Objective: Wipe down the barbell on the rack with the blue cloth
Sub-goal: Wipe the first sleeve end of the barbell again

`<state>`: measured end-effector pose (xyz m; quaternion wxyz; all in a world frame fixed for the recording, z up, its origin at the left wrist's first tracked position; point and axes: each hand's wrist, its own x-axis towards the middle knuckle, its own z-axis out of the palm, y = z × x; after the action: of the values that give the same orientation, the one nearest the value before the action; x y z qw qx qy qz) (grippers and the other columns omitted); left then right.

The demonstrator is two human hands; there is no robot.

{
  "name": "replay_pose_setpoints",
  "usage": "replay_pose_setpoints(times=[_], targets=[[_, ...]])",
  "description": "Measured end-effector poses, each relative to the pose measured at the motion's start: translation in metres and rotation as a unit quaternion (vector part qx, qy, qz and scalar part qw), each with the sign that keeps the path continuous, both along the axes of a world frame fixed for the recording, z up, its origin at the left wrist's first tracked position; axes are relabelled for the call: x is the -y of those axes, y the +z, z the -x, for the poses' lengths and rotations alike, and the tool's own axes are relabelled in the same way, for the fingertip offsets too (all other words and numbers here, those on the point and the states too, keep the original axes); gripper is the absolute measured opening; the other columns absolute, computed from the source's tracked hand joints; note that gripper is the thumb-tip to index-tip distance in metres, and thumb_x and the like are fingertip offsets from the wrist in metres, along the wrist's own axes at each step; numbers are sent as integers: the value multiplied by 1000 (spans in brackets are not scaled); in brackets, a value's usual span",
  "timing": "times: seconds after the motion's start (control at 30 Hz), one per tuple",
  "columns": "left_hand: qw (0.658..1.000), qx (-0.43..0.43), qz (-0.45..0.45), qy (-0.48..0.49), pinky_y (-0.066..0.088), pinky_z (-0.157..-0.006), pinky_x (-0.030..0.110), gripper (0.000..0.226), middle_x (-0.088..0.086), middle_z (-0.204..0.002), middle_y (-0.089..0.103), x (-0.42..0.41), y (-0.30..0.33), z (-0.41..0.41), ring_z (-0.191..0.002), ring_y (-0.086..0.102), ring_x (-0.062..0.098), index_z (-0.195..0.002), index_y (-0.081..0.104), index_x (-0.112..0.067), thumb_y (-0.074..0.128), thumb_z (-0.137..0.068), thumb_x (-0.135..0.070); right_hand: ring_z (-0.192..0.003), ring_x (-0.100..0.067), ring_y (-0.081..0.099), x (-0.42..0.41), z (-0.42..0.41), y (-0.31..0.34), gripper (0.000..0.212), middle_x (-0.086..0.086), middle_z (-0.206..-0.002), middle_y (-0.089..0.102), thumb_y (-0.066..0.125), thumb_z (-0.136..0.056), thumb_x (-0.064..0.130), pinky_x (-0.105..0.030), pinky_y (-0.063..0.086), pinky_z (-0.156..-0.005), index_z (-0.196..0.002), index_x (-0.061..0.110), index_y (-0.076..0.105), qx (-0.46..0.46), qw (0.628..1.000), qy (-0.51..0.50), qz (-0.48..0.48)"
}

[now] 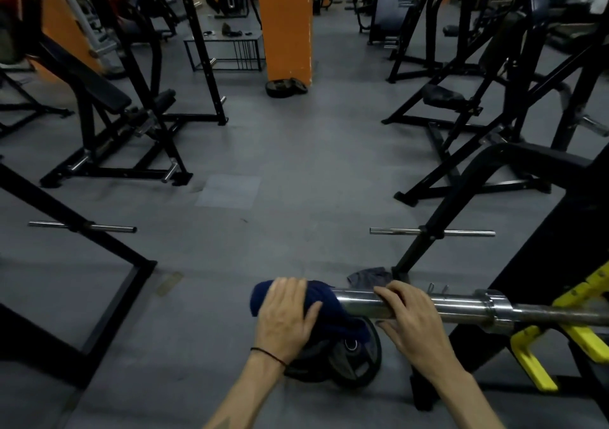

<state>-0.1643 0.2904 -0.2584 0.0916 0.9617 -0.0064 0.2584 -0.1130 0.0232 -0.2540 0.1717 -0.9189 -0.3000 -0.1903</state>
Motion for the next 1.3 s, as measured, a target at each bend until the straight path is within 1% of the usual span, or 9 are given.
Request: replay_pose_setpoints(times=[0.1,0.3,0.43,0.6,0.73,0.87,0.97,1.1,1.3], targets=[[997,-19,16,74,46,-96,47,30,7,-89,57,44,11,-12,-84,54,29,-94,63,-12,42,-100,-33,-105,-28,55,-8,3,-5,71,-8,-119,54,92,-61,9,-43,47,-97,-123,15,57,9,998,-29,-50],[993,9,-43,-112,34,-113,41,47,8,-126,63,72,-5,-15,-116,57,28,-138,56,-10,41,-104,-39,-100,-22,58,5,-4,3,62,-4,-113,58,88,-60,13,-39,50,-95,-118,12,65,0,999,18,-44],[999,25,27,29,42,-104,45,59,14,-115,68,-23,-14,6,-108,59,33,-126,66,-4,32,-106,-48,-114,-24,62,12,-10,-4,56,-2,-121,67,61,-91,53,-49,41,-109,-131,13,66,29,999,0,15],[981,15,93,167,31,-116,59,48,20,-110,65,1,-11,3,-115,58,43,-110,67,0,31,-106,-31,-122,-22,60,7,-9,0,64,-2,-132,64,38,-102,61,-43,40,-108,-139,12,57,2,999,-16,32],[999,5,0,33,29,-118,52,32,8,-95,63,68,4,-17,-97,59,31,-101,67,-10,40,-101,-27,-118,-22,55,11,-9,4,61,-3,-130,56,69,-86,56,-41,46,-99,-129,14,56,4,1000,-5,4],[992,15,-73,-103,36,-112,43,43,9,-119,64,79,-1,-11,-111,57,29,-132,55,-8,44,-100,-36,-109,-24,56,20,-9,0,68,-3,-117,56,95,-60,36,-35,38,-102,-114,15,58,19,1000,4,-20],[996,16,-63,-53,36,-110,42,50,11,-119,65,7,-6,-1,-113,54,30,-131,56,-7,40,-102,-46,-107,-23,56,25,-8,-2,52,-5,-112,63,85,-73,41,-38,38,-102,-112,12,66,73,997,11,-24],[996,-1,-15,92,41,-103,49,35,10,-92,61,10,7,-3,-86,56,32,-96,65,-7,39,-100,-29,-107,-25,60,17,-5,-5,46,-5,-115,67,63,-88,46,-42,43,-103,-116,10,68,75,997,6,-17],[997,-10,-26,-65,41,-99,39,31,2,-103,62,124,9,-25,-94,57,24,-116,63,-14,45,-100,-33,-113,-22,63,29,-5,1,49,-2,-125,65,65,-88,31,-40,37,-111,-134,14,61,31,999,11,-1]])
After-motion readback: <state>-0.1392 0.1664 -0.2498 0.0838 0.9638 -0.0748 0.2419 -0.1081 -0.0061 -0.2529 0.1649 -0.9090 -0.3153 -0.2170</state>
